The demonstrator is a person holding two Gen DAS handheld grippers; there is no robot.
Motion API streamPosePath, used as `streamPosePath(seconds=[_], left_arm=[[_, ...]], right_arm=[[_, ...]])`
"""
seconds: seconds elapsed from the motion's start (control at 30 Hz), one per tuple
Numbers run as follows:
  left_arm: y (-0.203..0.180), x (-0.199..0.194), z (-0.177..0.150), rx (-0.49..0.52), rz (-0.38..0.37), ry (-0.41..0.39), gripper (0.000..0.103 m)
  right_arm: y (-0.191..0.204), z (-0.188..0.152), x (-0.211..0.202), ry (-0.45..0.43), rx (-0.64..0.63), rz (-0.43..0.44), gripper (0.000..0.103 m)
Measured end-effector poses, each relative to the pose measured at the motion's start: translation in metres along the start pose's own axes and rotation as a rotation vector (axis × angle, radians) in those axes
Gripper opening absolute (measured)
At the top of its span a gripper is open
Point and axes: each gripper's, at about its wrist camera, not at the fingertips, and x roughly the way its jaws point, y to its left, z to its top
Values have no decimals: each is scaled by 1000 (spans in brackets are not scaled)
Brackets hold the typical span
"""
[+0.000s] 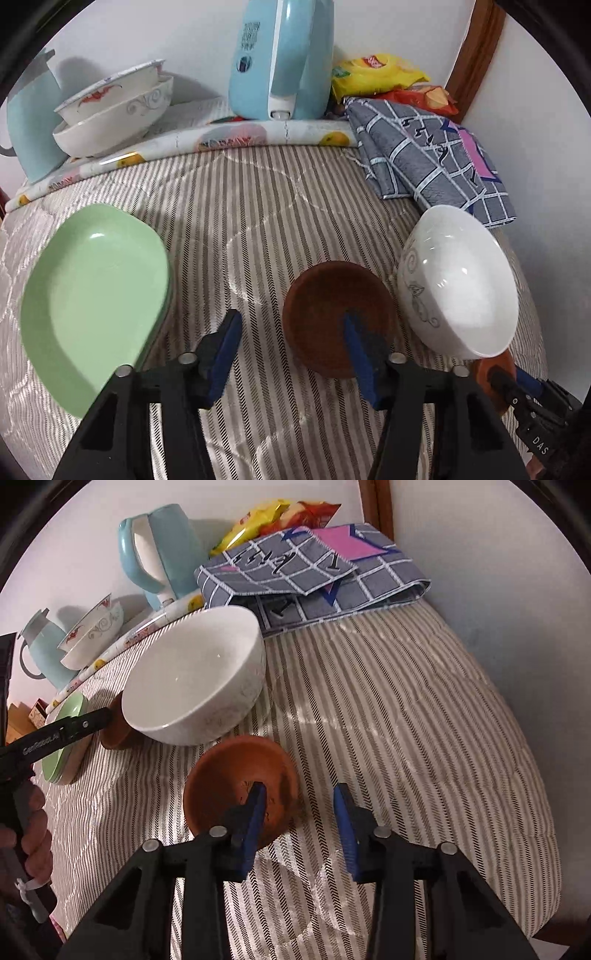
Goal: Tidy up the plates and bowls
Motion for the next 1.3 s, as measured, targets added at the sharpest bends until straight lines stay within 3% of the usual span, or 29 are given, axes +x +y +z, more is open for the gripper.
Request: streamPosePath(seconds=[0.3,0.5,0.63,0.73,0.9,1.3], left_arm=[[2,13,2,-17,0,2,39],[1,19,-1,-23,-23,15,20],[-2,17,-1,-21,-19,5,12],[0,16,0,-33,-38,4,10],[-2,8,-1,-21,-50,-14,8],[-1,-19,-16,3,-54,-38,8]], right_arm=[[-4,2,8,-14,18,23,33],[-1,3,9,-24,22,25,33],[1,4,11,-15,15,20,18],[2,4,9,-13,21,34,12],[12,2,5,-37,-25,-5,9],[26,-1,-16,-102,-47,-2,8]])
